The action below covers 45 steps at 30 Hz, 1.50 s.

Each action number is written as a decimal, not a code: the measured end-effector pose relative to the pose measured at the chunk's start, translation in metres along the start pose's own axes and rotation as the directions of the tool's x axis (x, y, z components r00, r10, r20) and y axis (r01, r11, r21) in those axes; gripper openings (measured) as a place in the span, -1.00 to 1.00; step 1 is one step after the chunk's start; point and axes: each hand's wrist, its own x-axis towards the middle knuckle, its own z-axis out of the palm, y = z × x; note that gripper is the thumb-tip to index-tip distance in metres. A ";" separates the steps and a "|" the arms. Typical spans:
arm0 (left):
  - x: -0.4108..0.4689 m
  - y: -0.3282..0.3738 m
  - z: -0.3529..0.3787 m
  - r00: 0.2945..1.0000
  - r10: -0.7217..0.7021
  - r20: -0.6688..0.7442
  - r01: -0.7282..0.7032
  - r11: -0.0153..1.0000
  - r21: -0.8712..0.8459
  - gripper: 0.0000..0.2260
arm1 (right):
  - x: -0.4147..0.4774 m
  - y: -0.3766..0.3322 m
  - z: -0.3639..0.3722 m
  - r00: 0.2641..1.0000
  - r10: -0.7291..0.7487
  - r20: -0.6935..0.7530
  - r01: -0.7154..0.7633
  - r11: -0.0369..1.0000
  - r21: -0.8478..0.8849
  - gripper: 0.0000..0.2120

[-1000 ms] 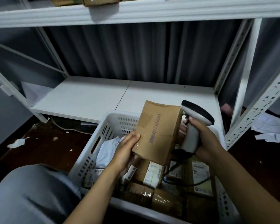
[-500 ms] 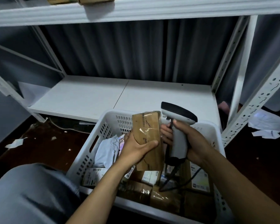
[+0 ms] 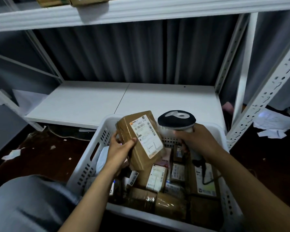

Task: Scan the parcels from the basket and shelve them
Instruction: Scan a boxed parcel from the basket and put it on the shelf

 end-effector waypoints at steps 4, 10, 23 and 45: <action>0.014 -0.002 -0.019 1.000 0.006 -0.029 -0.006 1.000 -0.023 -0.27 | 0.000 0.003 -0.008 0.998 -0.006 0.058 0.012 0.995 -0.096 -0.84; 0.018 -0.001 -0.026 0.999 0.046 -0.014 -0.046 0.999 -0.002 -0.35 | -0.003 -0.002 -0.009 0.988 0.033 0.148 -0.039 0.999 0.037 -0.88; 0.021 -0.001 -0.022 0.994 0.105 -0.010 -0.104 0.992 0.077 -0.33 | -0.002 -0.009 -0.016 0.994 0.039 0.099 -0.050 0.992 0.114 -0.82; -0.031 0.113 0.006 0.978 0.133 0.163 -0.104 0.980 -0.172 -0.72 | -0.056 -0.034 -0.004 0.934 -0.042 -0.354 0.131 0.964 0.232 -0.84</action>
